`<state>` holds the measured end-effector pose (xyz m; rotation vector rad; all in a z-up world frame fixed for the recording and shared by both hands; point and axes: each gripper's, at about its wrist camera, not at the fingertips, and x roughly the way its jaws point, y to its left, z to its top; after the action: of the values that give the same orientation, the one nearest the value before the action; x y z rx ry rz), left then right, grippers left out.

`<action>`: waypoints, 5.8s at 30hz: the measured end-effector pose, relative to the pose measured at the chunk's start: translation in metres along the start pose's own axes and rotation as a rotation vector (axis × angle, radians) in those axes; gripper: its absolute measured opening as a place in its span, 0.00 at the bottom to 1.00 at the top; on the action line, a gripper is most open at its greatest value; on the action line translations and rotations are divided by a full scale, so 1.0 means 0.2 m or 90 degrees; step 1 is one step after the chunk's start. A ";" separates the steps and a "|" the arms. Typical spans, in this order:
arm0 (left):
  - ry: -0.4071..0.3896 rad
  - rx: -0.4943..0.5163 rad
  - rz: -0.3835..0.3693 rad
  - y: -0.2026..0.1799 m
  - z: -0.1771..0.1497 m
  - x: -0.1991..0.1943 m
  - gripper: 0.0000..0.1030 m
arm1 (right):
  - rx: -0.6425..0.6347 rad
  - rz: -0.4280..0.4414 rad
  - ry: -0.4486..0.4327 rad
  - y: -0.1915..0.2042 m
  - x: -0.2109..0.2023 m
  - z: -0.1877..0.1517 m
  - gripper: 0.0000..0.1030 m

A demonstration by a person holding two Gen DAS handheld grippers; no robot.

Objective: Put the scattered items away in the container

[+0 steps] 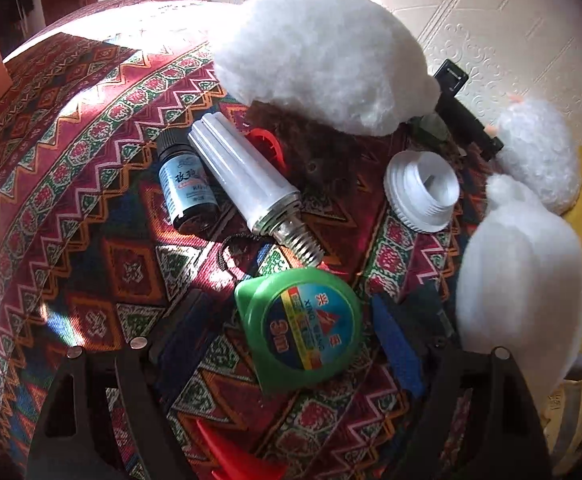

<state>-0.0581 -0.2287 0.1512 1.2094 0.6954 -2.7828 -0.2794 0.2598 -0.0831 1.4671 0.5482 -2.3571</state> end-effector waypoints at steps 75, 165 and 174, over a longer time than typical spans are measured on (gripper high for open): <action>0.151 0.528 -0.182 -1.72 -0.87 0.80 0.30 | 0.706 0.211 -0.247 -0.46 -0.65 -1.33 0.39; 0.043 0.309 -0.124 -0.64 -0.31 0.14 0.58 | 0.441 0.009 -0.187 0.26 -0.30 -0.13 0.99; 0.011 0.297 -0.051 -0.42 -0.15 0.13 0.58 | 0.464 -0.140 -0.077 0.12 0.04 0.20 0.83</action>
<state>-0.0721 -0.1375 0.1477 1.2864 0.0869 -3.1115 -0.3033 0.2200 -0.0783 1.5652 -0.2360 -2.9782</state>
